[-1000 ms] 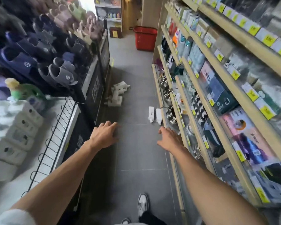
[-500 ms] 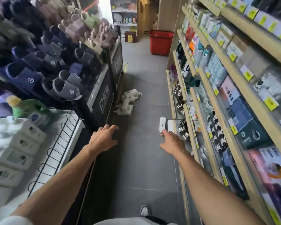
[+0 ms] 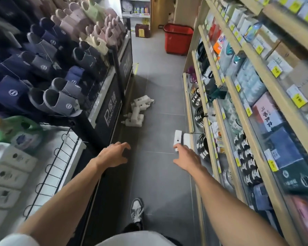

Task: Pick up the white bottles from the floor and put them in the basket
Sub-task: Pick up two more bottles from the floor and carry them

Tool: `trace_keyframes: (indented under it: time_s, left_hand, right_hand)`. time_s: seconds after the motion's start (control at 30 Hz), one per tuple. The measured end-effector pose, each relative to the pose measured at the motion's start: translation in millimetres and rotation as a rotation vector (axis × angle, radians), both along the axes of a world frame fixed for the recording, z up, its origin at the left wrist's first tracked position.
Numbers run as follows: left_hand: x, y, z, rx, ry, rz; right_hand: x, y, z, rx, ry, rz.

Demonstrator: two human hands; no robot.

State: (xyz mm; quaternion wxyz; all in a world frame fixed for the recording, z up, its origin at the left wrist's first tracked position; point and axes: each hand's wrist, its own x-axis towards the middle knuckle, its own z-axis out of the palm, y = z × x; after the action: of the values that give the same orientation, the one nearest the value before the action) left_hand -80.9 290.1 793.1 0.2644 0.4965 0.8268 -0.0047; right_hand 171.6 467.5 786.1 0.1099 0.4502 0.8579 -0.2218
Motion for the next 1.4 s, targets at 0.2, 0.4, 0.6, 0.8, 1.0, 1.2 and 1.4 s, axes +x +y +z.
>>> trace_keyframes:
  time_s: [0.2,0.4,0.6,0.8,1.0,1.2,1.4]
  left_hand:
    - [-62.4,43.9,5.2,0.079,0.028,0.014]
    - [-112.0,83.1,7.2,0.084,0.027,-0.005]
    - [-145.1,117.4,-4.6,0.042,-0.012,-0.009]
    - [-165.4,175.9,-9.3,0.036,-0.036,0.012]
    - [-178.2,243.3,-4.4,0.008,-0.05,0.024]
    - [-192.7,295.5,-2.3,0.015,-0.028,0.041]
    - [-209.2,328.6,-14.2,-0.025,-0.055,0.051]
  right_hand:
    - [-55.9,29.4,2.6,0.032,-0.035,0.005]
    - [-98.0,61.1,-1.3,0.023,-0.06,-0.022]
    - [-131.6,102.1,-9.6,0.015,-0.07,-0.032]
    - [-154.8,164.7,-18.3,-0.035,-0.029,-0.078]
    - [-159.9,233.7,-26.5,-0.069,-0.033,-0.101]
    - [-179.7,295.6,-32.2,-0.086,-0.019,-0.085]
    - [-204.3,331.9,-45.3,-0.124,-0.046,-0.062]
